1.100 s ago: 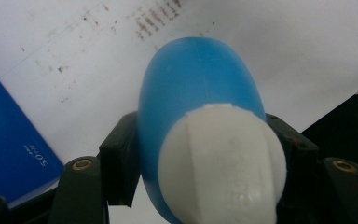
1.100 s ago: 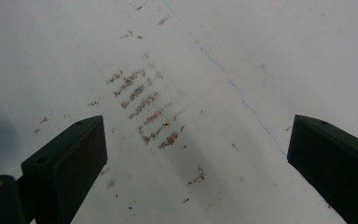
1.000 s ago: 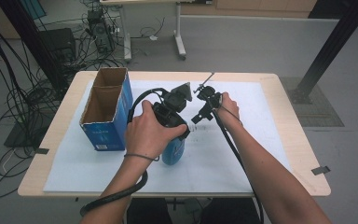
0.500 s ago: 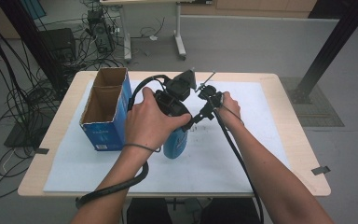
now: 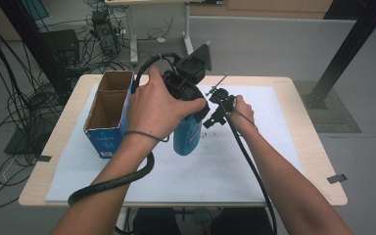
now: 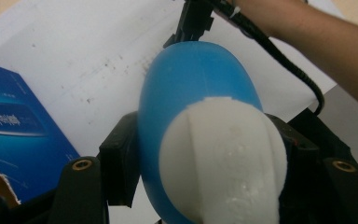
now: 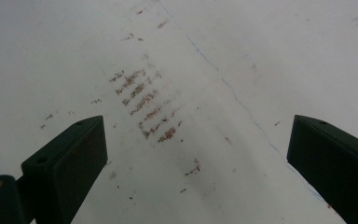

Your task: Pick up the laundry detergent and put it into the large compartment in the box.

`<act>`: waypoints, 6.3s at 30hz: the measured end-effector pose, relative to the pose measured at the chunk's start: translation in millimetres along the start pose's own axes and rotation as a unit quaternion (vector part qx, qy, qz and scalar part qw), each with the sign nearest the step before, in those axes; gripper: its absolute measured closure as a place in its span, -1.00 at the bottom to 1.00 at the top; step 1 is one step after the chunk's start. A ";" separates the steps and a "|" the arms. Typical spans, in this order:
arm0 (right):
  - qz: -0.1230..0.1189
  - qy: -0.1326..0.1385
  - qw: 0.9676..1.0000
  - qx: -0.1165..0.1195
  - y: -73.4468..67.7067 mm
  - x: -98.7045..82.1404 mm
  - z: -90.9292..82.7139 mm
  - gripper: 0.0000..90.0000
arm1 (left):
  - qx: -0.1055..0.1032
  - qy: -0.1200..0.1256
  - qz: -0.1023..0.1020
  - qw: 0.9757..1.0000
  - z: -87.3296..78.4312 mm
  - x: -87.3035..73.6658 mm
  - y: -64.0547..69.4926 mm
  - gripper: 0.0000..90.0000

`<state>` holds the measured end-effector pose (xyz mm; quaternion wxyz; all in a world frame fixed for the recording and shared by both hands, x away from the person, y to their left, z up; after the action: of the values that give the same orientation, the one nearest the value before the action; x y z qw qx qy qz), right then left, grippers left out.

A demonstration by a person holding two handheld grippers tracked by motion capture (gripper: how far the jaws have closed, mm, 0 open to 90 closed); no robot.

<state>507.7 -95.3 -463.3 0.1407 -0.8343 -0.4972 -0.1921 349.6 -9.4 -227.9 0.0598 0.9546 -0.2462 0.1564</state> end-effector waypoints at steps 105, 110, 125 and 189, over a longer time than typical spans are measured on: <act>0.021 0.011 1.000 -0.003 13.7 -7.7 -10.0 -0.91 | 0.093 0.056 -0.279 0.954 -92.3 8.6 -231.7 -0.16; 0.019 0.009 1.000 -0.002 12.2 -7.3 -9.1 -0.91 | 0.095 0.051 -0.275 0.955 -82.8 6.5 -235.2 -0.16; 0.024 0.004 1.000 -0.001 14.6 -11.4 -5.8 -0.91 | 0.094 0.050 -0.283 0.953 -51.7 -4.3 -254.2 -0.16; 0.029 0.004 1.000 0.006 14.4 -16.0 -1.6 -0.91 | 0.084 0.004 -0.272 0.959 81.0 -48.3 -268.6 -0.16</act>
<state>513.3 -115.1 -469.8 0.1532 -0.8466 -0.4735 -0.1886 462.6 231.0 -330.2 0.0211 0.9865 0.0371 0.1579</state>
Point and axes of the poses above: each handheld gripper's, and its own axes: z roughly forward along the jaws, x roughly out of its top, y roughly to its right, the point moved 10 cm from there along z, roughly forward along the jaws, and after that the axes turned 9 degrees about -z, right-handed, at the moved point
